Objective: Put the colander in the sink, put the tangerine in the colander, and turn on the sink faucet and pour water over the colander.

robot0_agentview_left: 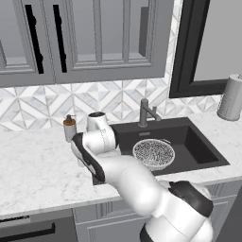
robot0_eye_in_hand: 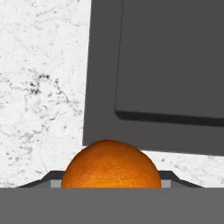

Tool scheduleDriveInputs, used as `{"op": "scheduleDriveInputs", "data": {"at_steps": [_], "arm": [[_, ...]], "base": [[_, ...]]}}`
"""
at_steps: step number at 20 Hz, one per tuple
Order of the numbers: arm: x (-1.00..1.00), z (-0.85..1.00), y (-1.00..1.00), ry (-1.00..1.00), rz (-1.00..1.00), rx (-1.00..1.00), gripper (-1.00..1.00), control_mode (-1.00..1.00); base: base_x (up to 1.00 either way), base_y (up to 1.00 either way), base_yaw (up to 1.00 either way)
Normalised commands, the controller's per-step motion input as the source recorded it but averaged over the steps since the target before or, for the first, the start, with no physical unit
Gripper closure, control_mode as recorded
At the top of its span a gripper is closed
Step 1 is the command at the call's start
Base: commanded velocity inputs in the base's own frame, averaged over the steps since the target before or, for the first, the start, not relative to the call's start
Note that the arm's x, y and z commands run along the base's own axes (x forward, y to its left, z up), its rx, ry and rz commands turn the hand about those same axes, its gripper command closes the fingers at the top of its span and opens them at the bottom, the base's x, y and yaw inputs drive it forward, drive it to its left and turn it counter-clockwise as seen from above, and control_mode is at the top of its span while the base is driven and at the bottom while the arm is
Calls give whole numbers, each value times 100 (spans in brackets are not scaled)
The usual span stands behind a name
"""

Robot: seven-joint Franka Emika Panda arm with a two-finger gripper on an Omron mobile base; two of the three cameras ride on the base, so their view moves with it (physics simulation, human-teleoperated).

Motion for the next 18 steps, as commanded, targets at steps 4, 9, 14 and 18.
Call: {"op": "scheduleDriveInputs", "data": {"at_steps": [4, 9, 14, 18], "arm": [[-18, 24, -97, -11, 22, 1, 100, -100], [-47, 17, -93, -12, 31, 11, 100, -100], [-32, 18, -90, -10, 28, 16, 100, -100], [2, 19, -95, 4, 5, 25, 100, -100]], "base": [[0, 0, 0], [0, 0, 0], [0, 0, 0], [0, 0, 0]]}}
